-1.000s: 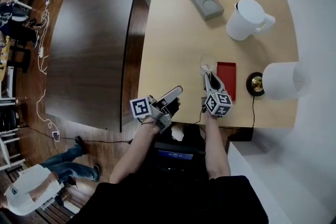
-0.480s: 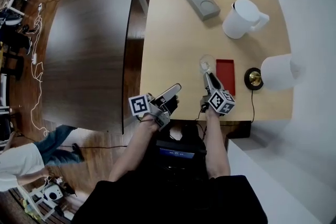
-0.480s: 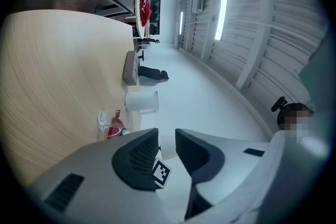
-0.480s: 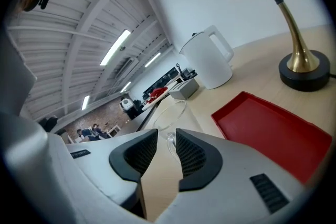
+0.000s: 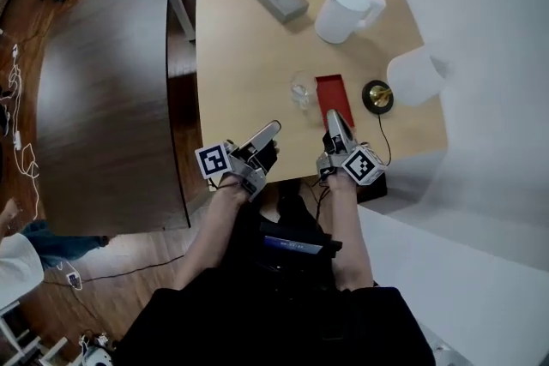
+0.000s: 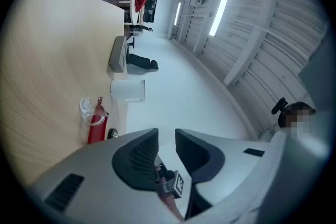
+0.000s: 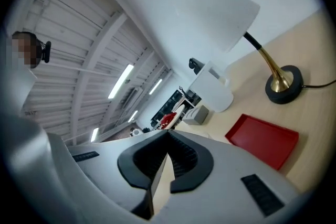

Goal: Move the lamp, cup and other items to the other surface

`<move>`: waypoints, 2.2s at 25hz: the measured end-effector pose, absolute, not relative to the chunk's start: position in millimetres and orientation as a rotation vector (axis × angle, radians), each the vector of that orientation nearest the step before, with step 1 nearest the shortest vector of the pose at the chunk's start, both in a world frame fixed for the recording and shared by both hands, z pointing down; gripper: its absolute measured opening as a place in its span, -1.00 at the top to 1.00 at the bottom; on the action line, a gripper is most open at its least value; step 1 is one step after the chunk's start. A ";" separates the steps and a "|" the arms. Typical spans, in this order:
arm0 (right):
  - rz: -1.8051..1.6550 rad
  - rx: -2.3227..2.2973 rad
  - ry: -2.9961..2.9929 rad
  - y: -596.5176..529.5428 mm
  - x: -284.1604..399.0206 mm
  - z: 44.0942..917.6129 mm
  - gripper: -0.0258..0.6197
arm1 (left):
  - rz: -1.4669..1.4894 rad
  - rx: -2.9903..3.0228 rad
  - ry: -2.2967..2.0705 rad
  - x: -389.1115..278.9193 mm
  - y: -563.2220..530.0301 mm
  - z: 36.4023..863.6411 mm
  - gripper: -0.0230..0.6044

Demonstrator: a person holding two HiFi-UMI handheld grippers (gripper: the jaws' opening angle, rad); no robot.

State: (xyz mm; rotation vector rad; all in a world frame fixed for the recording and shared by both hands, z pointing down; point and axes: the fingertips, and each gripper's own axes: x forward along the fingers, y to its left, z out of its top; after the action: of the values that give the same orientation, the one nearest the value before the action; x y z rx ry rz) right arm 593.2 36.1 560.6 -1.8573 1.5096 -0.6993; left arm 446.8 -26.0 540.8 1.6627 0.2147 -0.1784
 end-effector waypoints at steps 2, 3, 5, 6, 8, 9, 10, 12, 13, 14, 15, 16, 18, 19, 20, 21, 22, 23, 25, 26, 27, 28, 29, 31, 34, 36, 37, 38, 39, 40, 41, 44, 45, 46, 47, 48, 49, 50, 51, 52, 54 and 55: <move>-0.632 -1.832 1.510 49.8 579.2 534.7 0.90 | -0.170 1.661 0.268 445.2 -15.1 532.9 0.56; -0.604 -1.818 1.505 58.3 572.2 524.5 0.90 | -0.165 1.659 0.296 443.9 -7.5 529.4 0.56; -0.564 -1.801 1.488 79.0 559.6 510.2 0.90 | -0.157 1.651 0.349 441.1 12.0 524.3 0.56; -0.548 -1.793 1.481 89.3 553.9 504.3 0.90 | -0.153 1.647 0.372 439.5 22.1 522.2 0.56; -0.522 -1.768 1.475 107.1 541.9 491.4 0.90 | -0.147 1.645 0.402 434.5 40.3 518.1 0.56; -0.510 -1.750 1.478 114.8 536.0 484.5 0.90 | -0.149 1.646 0.409 431.1 48.0 515.4 0.56; -0.499 -1.730 1.483 120.9 531.1 477.6 0.90 | -0.155 1.650 0.413 427.9 53.8 512.2 0.56; -0.485 -1.684 1.497 126.2 525.5 465.5 0.90 | -0.175 1.663 0.416 423.6 58.2 504.9 0.56; -0.483 -1.661 1.503 126.2 524.1 460.7 0.90 | -0.185 1.673 0.417 422.0 58.2 501.3 0.56; -0.483 -1.638 1.510 125.3 523.0 456.5 0.90 | -0.195 1.684 0.416 420.5 57.8 497.9 0.56; -0.484 -1.614 1.518 124.1 521.7 452.6 0.90 | -0.204 1.695 0.412 419.0 57.3 494.6 0.56; -0.486 -1.590 1.528 122.8 519.7 448.6 0.90 | -0.211 1.706 0.407 417.4 57.1 491.4 0.56; -0.492 -1.543 1.552 122.3 513.6 440.2 0.90 | -0.224 1.733 0.389 413.6 58.2 485.3 0.56; -0.495 -1.522 1.565 123.5 510.4 436.0 0.90 | -0.228 1.747 0.379 411.8 60.0 482.3 0.56; -0.499 -1.507 1.576 126.1 508.0 432.4 0.90 | -0.232 1.760 0.368 410.5 63.1 479.1 0.56; -0.506 -1.495 1.584 130.7 506.5 429.7 0.90 | -0.236 1.768 0.358 409.6 68.7 475.9 0.56; -0.516 -1.485 1.590 138.0 505.6 428.1 0.90 | -0.240 1.774 0.351 408.9 77.6 472.7 0.56; -0.529 -1.475 1.593 148.0 504.5 427.7 0.90 | -0.242 1.778 0.347 407.9 90.2 470.1 0.56; -0.548 -1.457 1.604 172.8 501.5 428.5 0.90 | -0.235 1.790 0.344 405.3 122.5 468.4 0.56; -0.551 -1.446 1.609 185.1 500.3 429.1 0.90 | -0.227 1.799 0.344 404.1 138.5 469.2 0.56; -0.553 -1.432 1.613 196.4 499.4 429.9 0.90 | -0.218 1.806 0.342 402.7 153.0 470.2 0.56; -0.555 -1.419 1.614 206.9 498.2 431.0 0.90 | -0.211 1.811 0.338 400.4 165.9 471.1 0.56; -0.557 -1.406 1.614 216.9 496.4 432.2 0.90 | -0.208 1.816 0.331 397.0 177.4 471.4 0.56; -0.567 -1.380 1.618 235.3 491.8 433.1 0.90 | -0.212 1.831 0.311 388.3 196.7 469.0 0.56; -0.577 -1.339 1.640 255.0 481.2 429.5 0.90 | -0.231 1.859 0.275 373.8 217.6 462.5 0.56; -0.576 -1.309 1.664 264.8 472.7 429.3 0.90 | -0.243 1.873 0.256 365.1 230.0 462.1 0.56; -0.577 -1.297 1.675 269.6 468.4 430.4 0.90 | -0.246 1.879 0.248 361.1 236.5 462.8 0.56; -0.581 -1.287 1.684 274.2 464.1 431.6 0.90 | -0.250 1.883 0.240 356.9 242.6 462.9 0.56; -0.588 -1.279 1.691 278.3 459.7 432.4 0.90 | -0.254 1.885 0.233 352.6 248.1 462.3 0.56; -0.593 -1.271 1.699 281.9 455.2 432.3 0.90 | -0.259 1.886 0.226 348.2 253.1 460.9 0.56; -0.598 -1.262 1.709 284.9 450.7 431.6 0.90 | -0.265 1.888 0.218 343.8 257.6 459.4 0.56; -0.612 -1.231 1.732 291.4 438.1 431.9 0.90 | -0.279 1.906 0.199 332.2 270.0 456.4 0.56; -0.622 -1.219 1.739 293.3 433.9 432.8 0.90 | -0.283 1.913 0.191 328.8 273.5 455.8 0.56; -0.634 -1.209 1.747 294.9 429.4 433.8 0.90 | -0.288 1.921 0.181 325.2 276.3 455.3 0.56; -0.646 -1.203 1.755 296.4 425.1 434.5 0.90 | -0.293 1.928 0.171 321.7 278.6 454.3 0.56; -0.653 -1.201 1.765 297.3 421.6 434.7 0.90 | -0.297 1.935 0.162 318.5 280.1 452.8 0.56; -0.656 -1.203 1.775 296.9 419.3 434.4 0.90 | -0.300 1.944 0.157 315.9 280.5 450.6 0.56; -0.657 -1.203 1.786 294.7 417.6 433.4 0.90 | -0.304 1.952 0.154 313.8 279.5 448.1 0.56; -0.657 -1.198 1.795 290.9 415.1 432.1 0.90 | -0.309 1.955 0.149 311.3 277.4 446.5 0.56; -0.660 -1.188 1.805 286.3 410.7 431.7 0.90 | -0.314 1.952 0.139 307.5 275.0 446.9 0.56; -0.676 -1.160 1.823 276.4 396.8 435.7 0.90 | -0.324 1.945 0.111 296.0 270.1 452.2 0.56; -0.688 -1.145 1.832 271.3 388.7 439.0 0.90 | -0.330 1.945 0.097 289.1 267.7 455.1 0.56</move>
State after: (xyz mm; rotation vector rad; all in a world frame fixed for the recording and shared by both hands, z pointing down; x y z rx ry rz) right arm 388.7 271.3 439.0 -1.1453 1.8324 -0.6876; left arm 289.1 267.7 455.1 1.9454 0.0969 -0.3299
